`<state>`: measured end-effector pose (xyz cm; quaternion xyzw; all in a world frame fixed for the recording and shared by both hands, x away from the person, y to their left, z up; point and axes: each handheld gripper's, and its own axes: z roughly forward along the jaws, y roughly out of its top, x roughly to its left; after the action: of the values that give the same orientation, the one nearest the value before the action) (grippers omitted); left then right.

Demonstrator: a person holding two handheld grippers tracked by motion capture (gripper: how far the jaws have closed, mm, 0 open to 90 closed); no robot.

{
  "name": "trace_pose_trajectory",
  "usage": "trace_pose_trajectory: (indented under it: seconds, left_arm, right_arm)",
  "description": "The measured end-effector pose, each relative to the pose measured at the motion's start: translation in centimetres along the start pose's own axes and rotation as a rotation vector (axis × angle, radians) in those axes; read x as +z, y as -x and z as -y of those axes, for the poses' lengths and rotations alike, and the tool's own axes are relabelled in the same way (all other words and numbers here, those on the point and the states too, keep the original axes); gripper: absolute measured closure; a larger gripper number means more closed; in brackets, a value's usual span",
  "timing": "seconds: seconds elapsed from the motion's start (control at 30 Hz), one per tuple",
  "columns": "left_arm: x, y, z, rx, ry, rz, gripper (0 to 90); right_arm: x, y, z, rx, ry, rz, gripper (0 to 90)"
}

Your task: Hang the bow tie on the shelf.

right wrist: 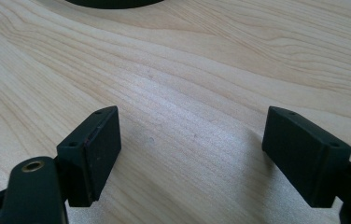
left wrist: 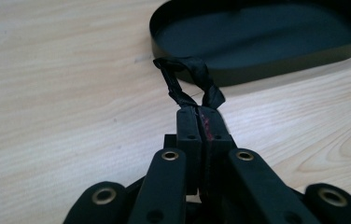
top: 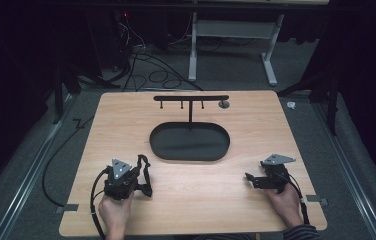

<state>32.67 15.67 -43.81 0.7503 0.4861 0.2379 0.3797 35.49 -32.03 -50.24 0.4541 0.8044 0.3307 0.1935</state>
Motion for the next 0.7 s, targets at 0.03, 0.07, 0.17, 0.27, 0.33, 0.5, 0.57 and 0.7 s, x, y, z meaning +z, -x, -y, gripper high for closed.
trace_pose_trajectory:
  seconds: [0.03, 0.07, 0.17, 0.27, 0.33, 0.5, 0.57, 0.7]
  left_arm:
    - [-0.1, 0.1, -0.2, 0.004, 0.005, 0.002, 88.3]
    - [-0.2, 0.2, -0.5, 0.008, 0.01, 0.004, 88.3]
    - [-0.3, 0.5, -1.5, 0.013, 0.03, 0.03, 88.4]
    - [-0.3, 0.5, -2.0, 0.01, 0.039, 0.044, 88.3]
    - [-0.1, 0.5, -2.4, 0.011, 0.042, 0.055, 88.4]
    - [0.3, 0.7, -3.3, 0.015, 0.037, 0.086, 88.5]
    - [0.4, 0.8, -3.6, 0.013, 0.044, 0.098, 88.5]
    - [0.3, 0.9, -4.5, 0.009, 0.057, 0.127, 88.5]
  right_arm:
    - [0.0, 0.0, 0.0, 0.0, 0.0, 0.0, 20.5]
    - [0.0, 0.0, 0.0, 0.0, 0.0, 0.0, 20.5]
    - [0.0, 0.0, 0.0, 0.0, 0.0, -0.001, 20.5]
    - [0.0, 0.0, 0.0, 0.0, 0.0, 0.0, 20.5]
    - [0.0, 0.0, 0.0, 0.0, 0.0, -0.001, 20.5]
    - [0.0, 0.0, 0.0, 0.001, 0.0, 0.0, 20.6]
    - [0.0, 0.0, 0.0, 0.0, 0.0, -0.001, 20.6]
    - [0.0, 0.0, 0.0, 0.001, 0.0, 0.0, 20.6]
